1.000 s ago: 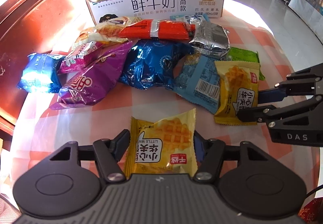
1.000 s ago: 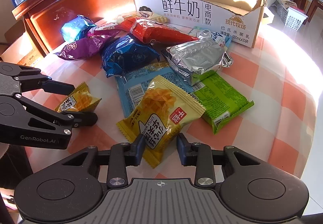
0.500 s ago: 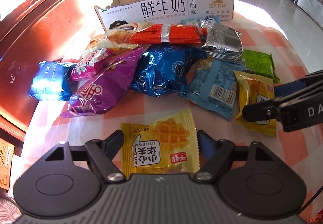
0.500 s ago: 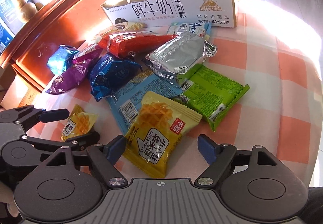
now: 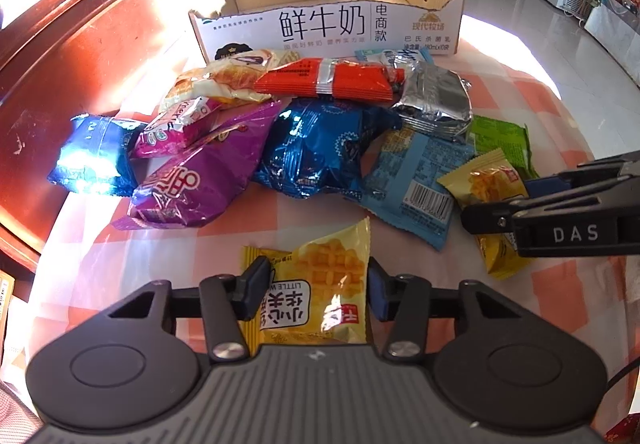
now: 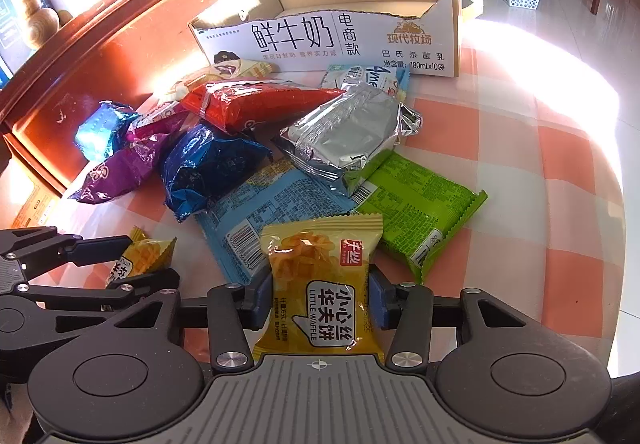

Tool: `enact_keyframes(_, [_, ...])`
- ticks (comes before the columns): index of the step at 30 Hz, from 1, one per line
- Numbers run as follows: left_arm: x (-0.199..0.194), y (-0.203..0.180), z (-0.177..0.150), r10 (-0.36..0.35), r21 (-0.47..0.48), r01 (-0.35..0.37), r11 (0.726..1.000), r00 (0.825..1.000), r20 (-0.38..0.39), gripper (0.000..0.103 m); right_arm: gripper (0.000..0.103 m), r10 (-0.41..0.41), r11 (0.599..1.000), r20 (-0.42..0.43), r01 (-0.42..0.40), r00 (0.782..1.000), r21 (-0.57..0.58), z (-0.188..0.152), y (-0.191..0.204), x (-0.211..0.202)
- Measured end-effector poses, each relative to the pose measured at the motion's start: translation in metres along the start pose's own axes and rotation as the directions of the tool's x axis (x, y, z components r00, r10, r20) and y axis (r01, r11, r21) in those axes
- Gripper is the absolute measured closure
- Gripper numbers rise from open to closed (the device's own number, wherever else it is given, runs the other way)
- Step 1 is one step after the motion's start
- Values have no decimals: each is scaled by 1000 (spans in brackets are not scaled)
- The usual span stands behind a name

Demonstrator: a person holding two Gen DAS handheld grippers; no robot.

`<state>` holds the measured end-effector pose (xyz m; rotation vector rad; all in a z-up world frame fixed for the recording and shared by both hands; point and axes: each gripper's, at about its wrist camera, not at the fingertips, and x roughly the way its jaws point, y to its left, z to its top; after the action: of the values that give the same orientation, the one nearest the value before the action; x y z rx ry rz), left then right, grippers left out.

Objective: Organize snacks
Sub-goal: 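Close left gripper on its yellow waffle packet while right gripper closes on another, then lift both yellow waffle packets and carry them over the cardboard box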

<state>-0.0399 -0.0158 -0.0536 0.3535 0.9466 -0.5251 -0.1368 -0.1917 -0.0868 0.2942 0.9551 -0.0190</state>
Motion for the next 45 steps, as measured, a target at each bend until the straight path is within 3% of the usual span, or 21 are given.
enact_keyframes(7, [-10,-5,6,-14,-3,14,1000,1000,24,63,58,46,999,5,-46,999,20,1,-6,-9])
enact_keyframes(18, [-14,4,8,-56,-75,59,995,998,35,66,58,49,999,8,-49,999,13,1,-5,-9])
enact_keyframes(21, [-9,1,5,-45,-53,45,998,999,16,54,58,49,999,-2,-49,999,17,1,-6,-8])
enact_keyframes(24, [1,-5,-1,16,-9,-16,1000,999,-32,30,58,52,999,-4,-52,999,16,1,-5,-8])
enact_keyframes(27, [5,-3,-6,54,-19,-55,998,998,-38,21,58,56,998,-4,-56,998,11,2,-5,-8])
enact_keyframes(29, [5,1,-8,37,-45,-38,998,999,-40,24,58,55,998,-4,-55,998,10,2,-5,-8])
enact_keyframes(32, [0,1,-7,16,-50,-17,999,1000,-21,40,58,55,998,-6,-54,998,14,1,-6,-7])
enact_keyframes(34, [-5,2,-6,13,-59,-13,998,1000,0,61,58,59,998,-4,-58,998,17,0,-7,-7])
enact_keyframes(35, [-7,4,-4,6,-78,-6,997,1000,7,64,58,61,998,-3,-61,998,17,0,-7,-7])
enact_keyframes(37, [-7,9,-2,-12,-121,13,993,1000,5,86,58,67,998,1,-67,998,17,0,-8,-8])
enact_keyframes(41, [-11,11,1,-22,-133,25,991,999,24,88,58,88,996,3,-88,996,11,0,-8,-10])
enact_keyframes(45, [-5,12,-1,18,-139,-17,990,1000,0,88,58,98,995,8,-99,995,3,0,-7,-11])
